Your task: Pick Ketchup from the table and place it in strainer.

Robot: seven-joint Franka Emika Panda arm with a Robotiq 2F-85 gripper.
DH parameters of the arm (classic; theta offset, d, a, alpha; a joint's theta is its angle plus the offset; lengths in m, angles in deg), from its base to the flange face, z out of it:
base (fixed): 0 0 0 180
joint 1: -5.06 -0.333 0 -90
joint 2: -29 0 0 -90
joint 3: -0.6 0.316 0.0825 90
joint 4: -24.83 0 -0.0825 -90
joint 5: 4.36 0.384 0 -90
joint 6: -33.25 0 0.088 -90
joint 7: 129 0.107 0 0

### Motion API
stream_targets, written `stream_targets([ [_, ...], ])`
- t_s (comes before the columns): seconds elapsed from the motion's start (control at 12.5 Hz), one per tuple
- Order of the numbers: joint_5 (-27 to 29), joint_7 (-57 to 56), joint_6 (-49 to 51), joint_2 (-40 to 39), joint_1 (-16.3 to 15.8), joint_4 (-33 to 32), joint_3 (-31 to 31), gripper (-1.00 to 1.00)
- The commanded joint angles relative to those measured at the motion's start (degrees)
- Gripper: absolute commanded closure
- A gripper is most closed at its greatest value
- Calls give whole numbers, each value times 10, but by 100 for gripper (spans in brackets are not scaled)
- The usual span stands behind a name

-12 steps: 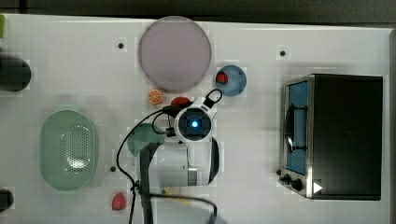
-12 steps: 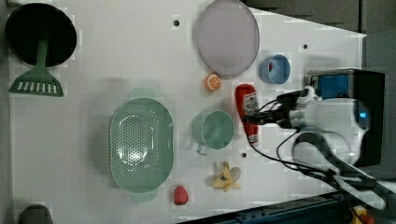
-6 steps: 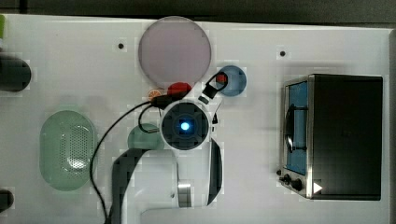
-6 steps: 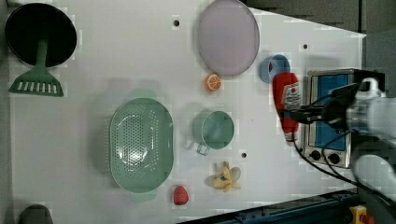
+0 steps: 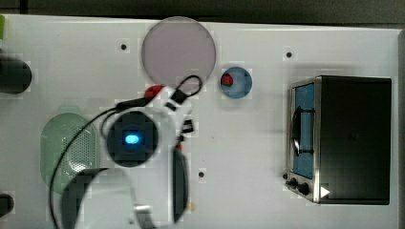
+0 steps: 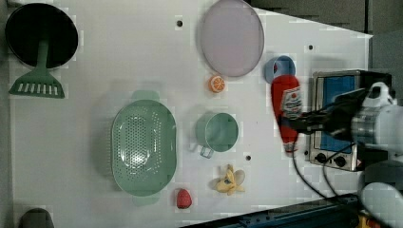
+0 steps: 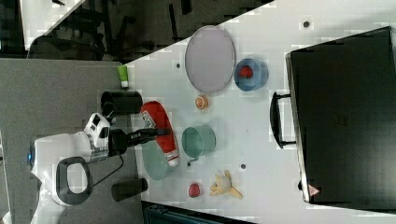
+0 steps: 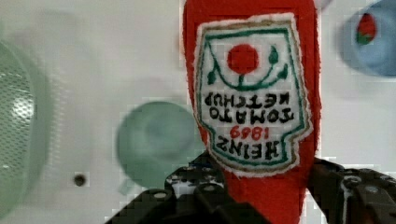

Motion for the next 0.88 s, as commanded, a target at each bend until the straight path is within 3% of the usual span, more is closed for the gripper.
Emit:
stream_targets([
  [0.08, 20, 164, 1, -11, -27, 7, 69, -9],
  [0.48, 21, 322, -88, -68, -33, 15, 170, -9],
  [0.88, 19, 428, -227, -176, -40, 15, 228, -9],
])
